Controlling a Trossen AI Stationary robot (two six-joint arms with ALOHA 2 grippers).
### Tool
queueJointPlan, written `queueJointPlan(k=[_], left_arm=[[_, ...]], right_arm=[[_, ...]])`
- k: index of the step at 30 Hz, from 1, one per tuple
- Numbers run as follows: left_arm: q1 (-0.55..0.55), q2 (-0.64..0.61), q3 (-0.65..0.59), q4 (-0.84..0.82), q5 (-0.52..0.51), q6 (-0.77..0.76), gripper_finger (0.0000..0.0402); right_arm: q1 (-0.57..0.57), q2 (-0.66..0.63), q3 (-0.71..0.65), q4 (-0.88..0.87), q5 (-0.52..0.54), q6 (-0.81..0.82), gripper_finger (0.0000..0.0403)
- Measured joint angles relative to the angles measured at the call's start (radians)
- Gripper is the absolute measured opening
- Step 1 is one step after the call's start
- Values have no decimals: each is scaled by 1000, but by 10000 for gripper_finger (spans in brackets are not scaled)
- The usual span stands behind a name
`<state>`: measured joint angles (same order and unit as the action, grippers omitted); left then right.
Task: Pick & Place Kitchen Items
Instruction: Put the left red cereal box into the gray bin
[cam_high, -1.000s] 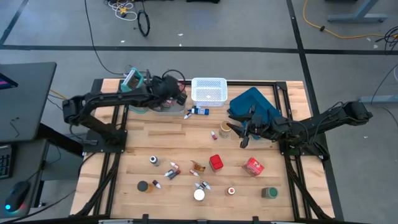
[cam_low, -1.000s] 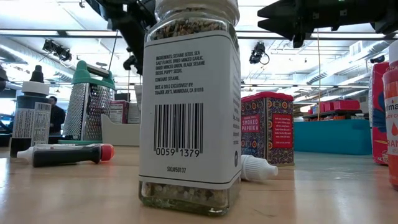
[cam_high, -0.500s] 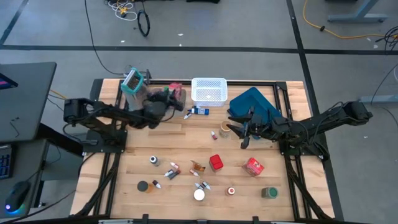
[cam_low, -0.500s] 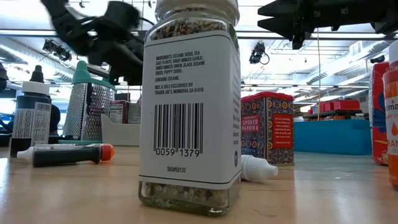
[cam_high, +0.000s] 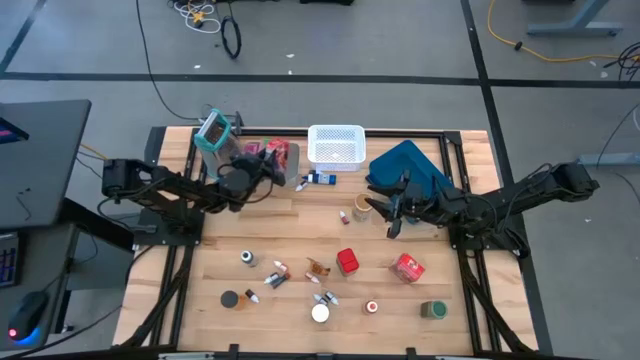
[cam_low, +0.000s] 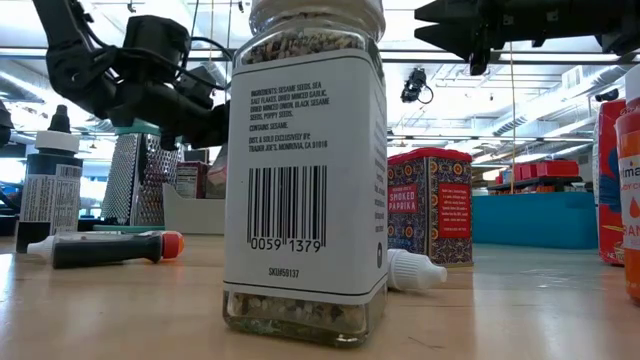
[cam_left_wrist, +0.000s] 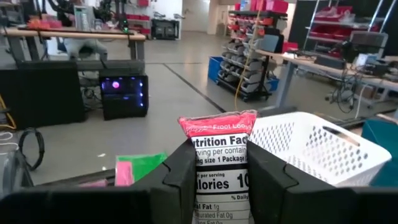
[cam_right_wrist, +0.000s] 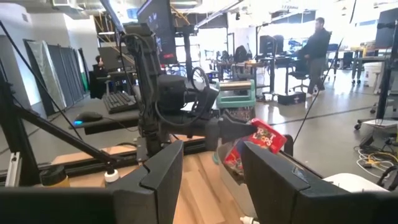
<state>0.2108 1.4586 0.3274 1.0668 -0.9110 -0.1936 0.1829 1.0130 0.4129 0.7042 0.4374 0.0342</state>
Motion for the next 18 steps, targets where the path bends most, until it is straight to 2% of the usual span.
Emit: queueJointPlan(k=[6, 10, 15, 18], left_arm=[[-4, 0, 19, 0, 9, 85, 116], [-3, 3, 19, 1, -25, 23, 114], [-7, 104, 24, 105, -23, 19, 115], [-9, 203, 57, 179, -51, 87, 116]], right_arm=[[0, 0, 0, 1, 0, -38, 173], [0, 0, 0, 6, 0, -43, 173], [0, 0, 0, 15, 0, -46, 173], [0, 0, 0, 17, 0, -46, 173]])
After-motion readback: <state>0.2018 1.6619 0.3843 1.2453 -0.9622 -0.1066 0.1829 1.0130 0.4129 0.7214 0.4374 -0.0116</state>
